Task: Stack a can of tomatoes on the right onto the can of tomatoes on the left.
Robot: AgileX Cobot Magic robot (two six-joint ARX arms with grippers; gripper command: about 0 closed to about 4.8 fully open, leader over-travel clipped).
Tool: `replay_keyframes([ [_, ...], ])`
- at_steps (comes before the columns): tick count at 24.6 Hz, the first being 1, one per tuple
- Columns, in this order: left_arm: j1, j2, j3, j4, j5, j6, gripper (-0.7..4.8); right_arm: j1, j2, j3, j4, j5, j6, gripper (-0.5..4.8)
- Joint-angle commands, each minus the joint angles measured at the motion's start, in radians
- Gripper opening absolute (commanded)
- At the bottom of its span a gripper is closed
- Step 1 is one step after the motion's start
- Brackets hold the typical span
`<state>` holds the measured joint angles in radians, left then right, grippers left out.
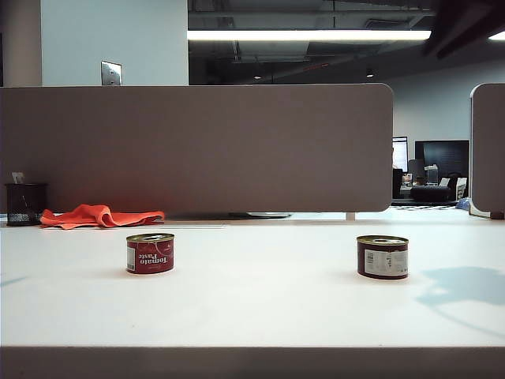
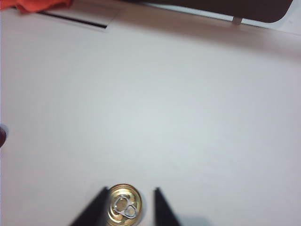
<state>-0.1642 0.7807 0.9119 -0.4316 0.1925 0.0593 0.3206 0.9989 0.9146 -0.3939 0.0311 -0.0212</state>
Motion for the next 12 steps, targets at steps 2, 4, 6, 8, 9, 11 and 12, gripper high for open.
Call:
replay_keyframes([
  [2, -0.021, 0.014, 0.001, -0.033, 0.055, -0.014, 2.64, 0.044, 0.043, 0.010, -0.006, 0.070, -0.013, 4.46],
  [4, -0.021, 0.022, 0.001, -0.062, 0.082, -0.028, 3.24, 0.052, 0.060, 0.012, -0.023, 0.076, -0.013, 4.79],
  [6, -0.021, 0.029, 0.001, -0.080, 0.085, -0.037, 3.55, 0.052, 0.077, 0.013, -0.029, 0.070, -0.013, 4.79],
  [8, -0.023, 0.029, 0.001, -0.095, 0.103, -0.040, 3.56, 0.052, 0.098, 0.013, -0.046, 0.063, 0.003, 4.79],
  [9, -0.024, 0.029, 0.001, -0.095, 0.112, -0.051, 3.63, 0.052, 0.106, 0.013, -0.056, 0.058, 0.018, 4.79],
  [11, -0.024, 0.029, 0.001, -0.095, 0.155, -0.079, 3.78, 0.052, 0.143, 0.017, -0.098, 0.056, 0.091, 4.79],
  [12, -0.024, 0.029, 0.001, -0.095, 0.165, -0.084, 3.78, 0.052, 0.161, 0.023, -0.119, 0.057, 0.109, 4.79],
])
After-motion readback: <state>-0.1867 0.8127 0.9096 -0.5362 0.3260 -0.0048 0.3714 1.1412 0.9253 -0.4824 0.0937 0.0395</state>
